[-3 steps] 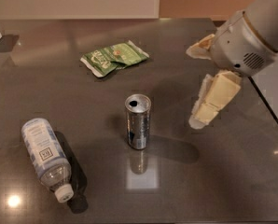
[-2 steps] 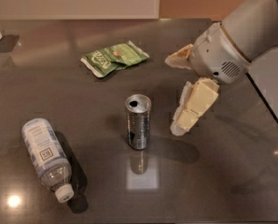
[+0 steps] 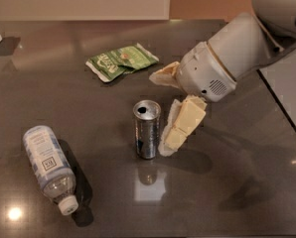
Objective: Move redbull can near green jalapeno chip bag
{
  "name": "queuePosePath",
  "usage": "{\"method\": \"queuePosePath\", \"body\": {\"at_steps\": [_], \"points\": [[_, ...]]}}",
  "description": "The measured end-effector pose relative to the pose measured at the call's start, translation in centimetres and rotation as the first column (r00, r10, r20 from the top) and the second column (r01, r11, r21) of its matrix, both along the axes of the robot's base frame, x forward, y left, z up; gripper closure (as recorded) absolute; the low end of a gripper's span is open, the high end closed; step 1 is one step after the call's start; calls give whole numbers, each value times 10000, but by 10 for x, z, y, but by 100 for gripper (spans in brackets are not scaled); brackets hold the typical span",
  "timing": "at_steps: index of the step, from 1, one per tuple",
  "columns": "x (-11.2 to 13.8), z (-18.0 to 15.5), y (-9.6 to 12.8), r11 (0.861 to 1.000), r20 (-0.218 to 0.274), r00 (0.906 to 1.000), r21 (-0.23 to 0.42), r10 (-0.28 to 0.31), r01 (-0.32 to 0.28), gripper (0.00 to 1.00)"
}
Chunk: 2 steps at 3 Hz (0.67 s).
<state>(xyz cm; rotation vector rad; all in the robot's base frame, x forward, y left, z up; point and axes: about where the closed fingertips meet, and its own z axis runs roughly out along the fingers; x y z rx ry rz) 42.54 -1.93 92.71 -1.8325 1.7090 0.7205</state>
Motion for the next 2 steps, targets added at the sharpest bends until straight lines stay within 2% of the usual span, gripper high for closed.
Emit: {"method": "queuePosePath", "body": {"at_steps": [1, 2], "points": [[-3, -7, 13, 9991, -78, 9993, 224, 359, -357, 0], [-4, -13, 17, 9977, -89, 9983, 339, 583, -579, 15]]}}
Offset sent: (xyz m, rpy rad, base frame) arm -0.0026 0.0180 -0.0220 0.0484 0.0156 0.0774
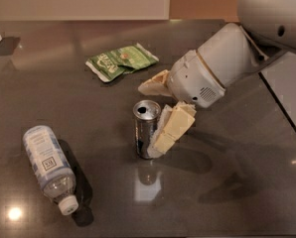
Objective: Move redbull can near green jalapeno chip bag
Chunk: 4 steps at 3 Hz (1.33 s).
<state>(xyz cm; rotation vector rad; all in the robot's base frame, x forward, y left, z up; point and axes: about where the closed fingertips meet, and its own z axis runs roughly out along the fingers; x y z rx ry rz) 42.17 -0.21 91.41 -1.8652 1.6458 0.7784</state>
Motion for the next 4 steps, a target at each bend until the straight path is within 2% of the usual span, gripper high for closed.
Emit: {"method": "queuePosePath", "body": {"at_steps": [1, 2, 3, 4], "points": [[5, 1, -1, 9999, 28, 10000, 122, 19, -20, 44], [10, 3, -4, 9998, 74, 10000, 188, -46, 45, 68], [36, 11, -5, 9987, 208, 9985, 79, -506, 505, 91], [81, 21, -6, 9916, 438, 9906, 69, -1293, 1291, 100]]}}
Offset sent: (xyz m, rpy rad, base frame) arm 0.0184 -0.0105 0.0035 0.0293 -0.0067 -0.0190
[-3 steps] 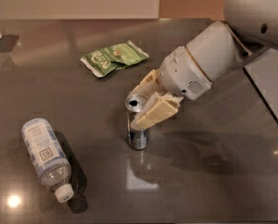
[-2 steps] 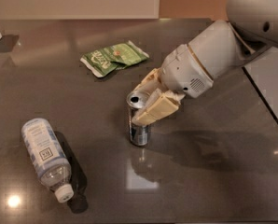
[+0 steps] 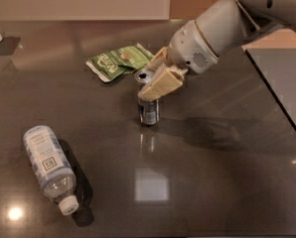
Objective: Move redbull can near green jalapeno chip bag
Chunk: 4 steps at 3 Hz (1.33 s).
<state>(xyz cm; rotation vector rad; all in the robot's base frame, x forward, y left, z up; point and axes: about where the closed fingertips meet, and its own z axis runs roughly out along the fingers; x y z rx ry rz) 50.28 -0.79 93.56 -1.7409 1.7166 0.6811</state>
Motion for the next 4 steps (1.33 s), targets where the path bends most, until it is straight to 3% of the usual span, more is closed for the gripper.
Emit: {"method": "queuePosePath", "body": {"at_steps": [2, 4], "points": [[104, 7, -4, 9891, 296, 9890, 318, -1448, 1439, 100], [172, -5, -13, 9732, 216, 9743, 579, -2242, 2227, 100]]}}
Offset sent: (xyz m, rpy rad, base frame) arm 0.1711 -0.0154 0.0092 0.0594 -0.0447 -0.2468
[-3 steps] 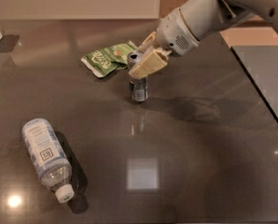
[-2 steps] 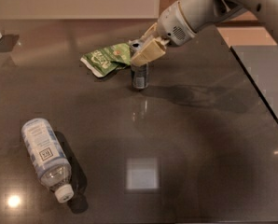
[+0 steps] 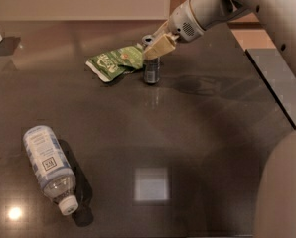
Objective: Move redbull can near green jalapeno chip bag
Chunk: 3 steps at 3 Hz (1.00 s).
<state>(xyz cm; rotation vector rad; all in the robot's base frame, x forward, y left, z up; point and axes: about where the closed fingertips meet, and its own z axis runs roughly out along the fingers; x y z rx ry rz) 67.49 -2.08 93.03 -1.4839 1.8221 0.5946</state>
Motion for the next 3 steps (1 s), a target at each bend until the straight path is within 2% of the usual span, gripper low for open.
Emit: {"method": "queuePosePath", "body": {"at_steps": [1, 3], "points": [[17, -4, -4, 9996, 17, 9996, -29, -266, 266, 82], [34, -6, -6, 9991, 5, 9991, 79, -415, 415, 36]]}}
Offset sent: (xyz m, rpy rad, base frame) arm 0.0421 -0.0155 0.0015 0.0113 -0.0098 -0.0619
